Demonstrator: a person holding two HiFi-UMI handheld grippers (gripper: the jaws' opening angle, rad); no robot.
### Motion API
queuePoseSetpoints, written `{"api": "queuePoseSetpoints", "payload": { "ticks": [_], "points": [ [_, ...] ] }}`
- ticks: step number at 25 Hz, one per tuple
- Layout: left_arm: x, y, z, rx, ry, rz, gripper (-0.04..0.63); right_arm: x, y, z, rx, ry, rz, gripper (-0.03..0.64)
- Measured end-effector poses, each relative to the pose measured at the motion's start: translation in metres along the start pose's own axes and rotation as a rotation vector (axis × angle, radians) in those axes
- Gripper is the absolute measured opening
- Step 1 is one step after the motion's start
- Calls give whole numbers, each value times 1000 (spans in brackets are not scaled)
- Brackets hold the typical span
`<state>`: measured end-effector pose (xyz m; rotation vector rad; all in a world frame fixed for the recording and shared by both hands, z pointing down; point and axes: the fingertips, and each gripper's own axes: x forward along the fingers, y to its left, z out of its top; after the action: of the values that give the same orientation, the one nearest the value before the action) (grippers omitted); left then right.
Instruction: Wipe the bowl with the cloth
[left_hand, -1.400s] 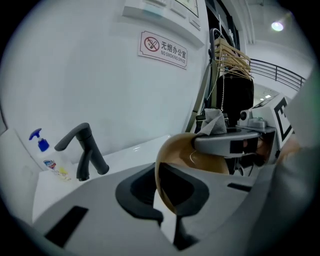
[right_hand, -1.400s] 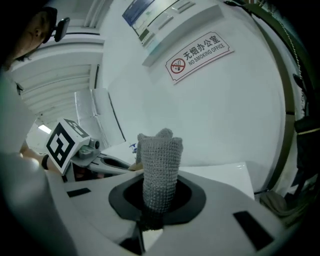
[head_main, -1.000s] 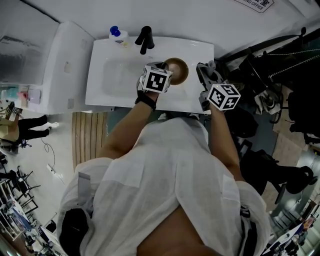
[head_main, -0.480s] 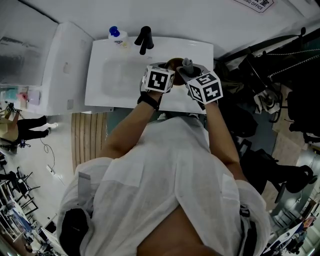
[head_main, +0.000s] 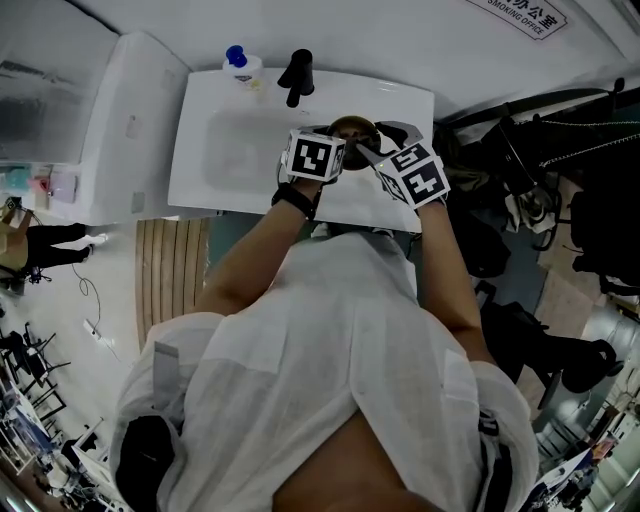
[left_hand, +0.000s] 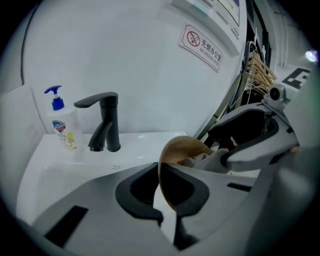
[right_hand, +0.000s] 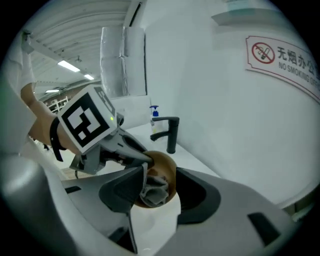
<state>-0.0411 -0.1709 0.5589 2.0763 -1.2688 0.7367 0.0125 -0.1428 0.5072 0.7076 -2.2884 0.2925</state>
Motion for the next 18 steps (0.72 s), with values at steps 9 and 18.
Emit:
{"api": "queuePoseSetpoints", "payload": {
  "ticks": [9,18],
  "points": [
    [-4,-19,12,14,-4,-65,29,39,12,-50,-258,347,-69,129],
    [-11,-27,30,-15,-31,-146,38,34,-24,-20,-343,222,-368,43]
  ]
}}
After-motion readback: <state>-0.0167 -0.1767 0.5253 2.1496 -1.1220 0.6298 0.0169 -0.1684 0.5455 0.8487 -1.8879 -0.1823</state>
